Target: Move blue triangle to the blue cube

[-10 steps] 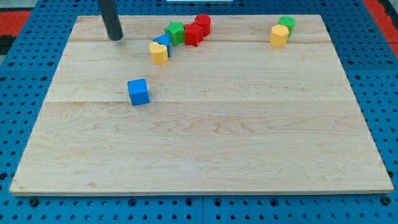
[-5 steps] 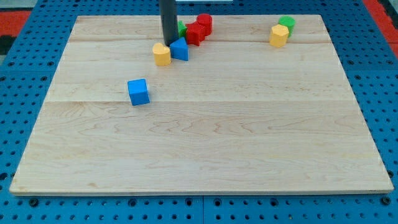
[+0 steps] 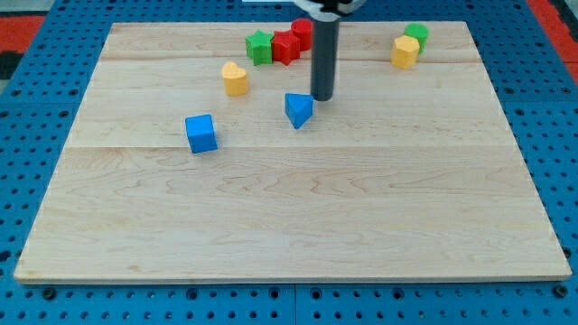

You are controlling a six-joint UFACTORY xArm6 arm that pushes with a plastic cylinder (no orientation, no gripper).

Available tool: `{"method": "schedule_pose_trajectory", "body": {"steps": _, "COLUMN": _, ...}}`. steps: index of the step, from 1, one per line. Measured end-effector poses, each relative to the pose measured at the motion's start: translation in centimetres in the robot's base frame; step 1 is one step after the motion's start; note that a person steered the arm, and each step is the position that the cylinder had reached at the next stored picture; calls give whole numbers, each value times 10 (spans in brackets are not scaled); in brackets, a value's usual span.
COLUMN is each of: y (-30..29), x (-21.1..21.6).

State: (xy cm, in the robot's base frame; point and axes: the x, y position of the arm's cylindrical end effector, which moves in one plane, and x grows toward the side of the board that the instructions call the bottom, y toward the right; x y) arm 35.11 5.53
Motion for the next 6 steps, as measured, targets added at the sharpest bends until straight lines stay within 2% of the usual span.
{"method": "schedule_pose_trajectory", "body": {"steps": 1, "y": 18, "x": 22}}
{"method": "schedule_pose_trajectory", "body": {"steps": 2, "y": -10, "x": 34}}
{"method": "schedule_pose_trajectory", "body": {"steps": 6, "y": -69, "x": -17}}
